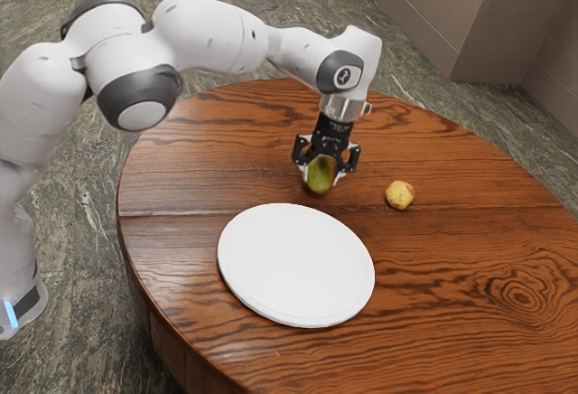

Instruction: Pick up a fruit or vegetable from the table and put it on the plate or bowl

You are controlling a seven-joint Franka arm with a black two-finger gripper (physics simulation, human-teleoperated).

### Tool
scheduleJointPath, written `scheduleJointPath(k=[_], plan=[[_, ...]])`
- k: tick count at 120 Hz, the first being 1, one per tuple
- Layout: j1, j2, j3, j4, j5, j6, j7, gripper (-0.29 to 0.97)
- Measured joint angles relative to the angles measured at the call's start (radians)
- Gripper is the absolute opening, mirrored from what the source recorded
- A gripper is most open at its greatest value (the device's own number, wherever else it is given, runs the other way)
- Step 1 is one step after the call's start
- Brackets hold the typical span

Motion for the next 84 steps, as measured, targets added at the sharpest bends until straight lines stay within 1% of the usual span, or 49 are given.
scheduleJointPath(k=[10, 16, 30, 40, 46, 62, 84], plan=[[-0.012, -0.033, 0.017, 0.006, 0.003, -0.004, 0.008, 0.31], [-0.042, -0.080, 0.026, 0.007, 0.022, -0.006, 0.013, 0.34], [-0.154, -0.219, 0.031, -0.001, 0.081, -0.043, 0.023, 0.36], [-0.235, -0.314, 0.032, -0.046, 0.137, -0.073, 0.029, 0.39], [-0.291, -0.359, 0.032, -0.068, 0.172, -0.085, 0.033, 0.37], [-0.418, -0.390, 0.031, -0.104, 0.222, -0.106, 0.041, 0.36], [-0.537, -0.443, 0.027, -0.190, 0.256, -0.114, 0.049, 0.36]])
